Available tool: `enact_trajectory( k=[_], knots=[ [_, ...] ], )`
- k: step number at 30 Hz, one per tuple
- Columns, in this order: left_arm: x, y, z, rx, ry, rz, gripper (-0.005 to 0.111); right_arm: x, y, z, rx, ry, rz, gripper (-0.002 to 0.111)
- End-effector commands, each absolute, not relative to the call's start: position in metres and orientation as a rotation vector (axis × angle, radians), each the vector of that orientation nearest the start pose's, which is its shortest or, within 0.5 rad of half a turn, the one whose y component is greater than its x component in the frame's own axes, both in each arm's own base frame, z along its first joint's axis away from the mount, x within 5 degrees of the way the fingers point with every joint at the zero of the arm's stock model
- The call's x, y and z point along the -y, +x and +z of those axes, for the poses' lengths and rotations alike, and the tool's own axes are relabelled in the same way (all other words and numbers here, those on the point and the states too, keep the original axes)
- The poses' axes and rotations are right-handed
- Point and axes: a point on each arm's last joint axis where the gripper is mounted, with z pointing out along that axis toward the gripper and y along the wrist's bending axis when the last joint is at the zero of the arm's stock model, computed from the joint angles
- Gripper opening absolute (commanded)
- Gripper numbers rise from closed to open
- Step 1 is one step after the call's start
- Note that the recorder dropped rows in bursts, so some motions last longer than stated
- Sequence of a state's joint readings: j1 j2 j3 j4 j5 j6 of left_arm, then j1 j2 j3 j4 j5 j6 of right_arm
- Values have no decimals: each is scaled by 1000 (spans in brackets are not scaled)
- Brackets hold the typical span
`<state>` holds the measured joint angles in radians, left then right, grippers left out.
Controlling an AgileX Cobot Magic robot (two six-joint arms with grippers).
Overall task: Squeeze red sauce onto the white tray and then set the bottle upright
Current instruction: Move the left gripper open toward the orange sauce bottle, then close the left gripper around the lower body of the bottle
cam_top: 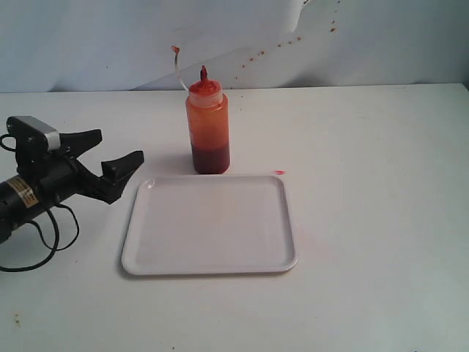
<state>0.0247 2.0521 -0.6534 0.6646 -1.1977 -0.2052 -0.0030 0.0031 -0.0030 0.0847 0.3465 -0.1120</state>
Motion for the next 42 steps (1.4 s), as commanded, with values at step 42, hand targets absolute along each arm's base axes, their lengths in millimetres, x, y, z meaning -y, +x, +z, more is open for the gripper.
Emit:
enact_trajectory(
  k=[42],
  knots=[
    [115,404,53,-1532,765,-734,105,-2,53,182,-1827,-44,-3,0]
  ],
)
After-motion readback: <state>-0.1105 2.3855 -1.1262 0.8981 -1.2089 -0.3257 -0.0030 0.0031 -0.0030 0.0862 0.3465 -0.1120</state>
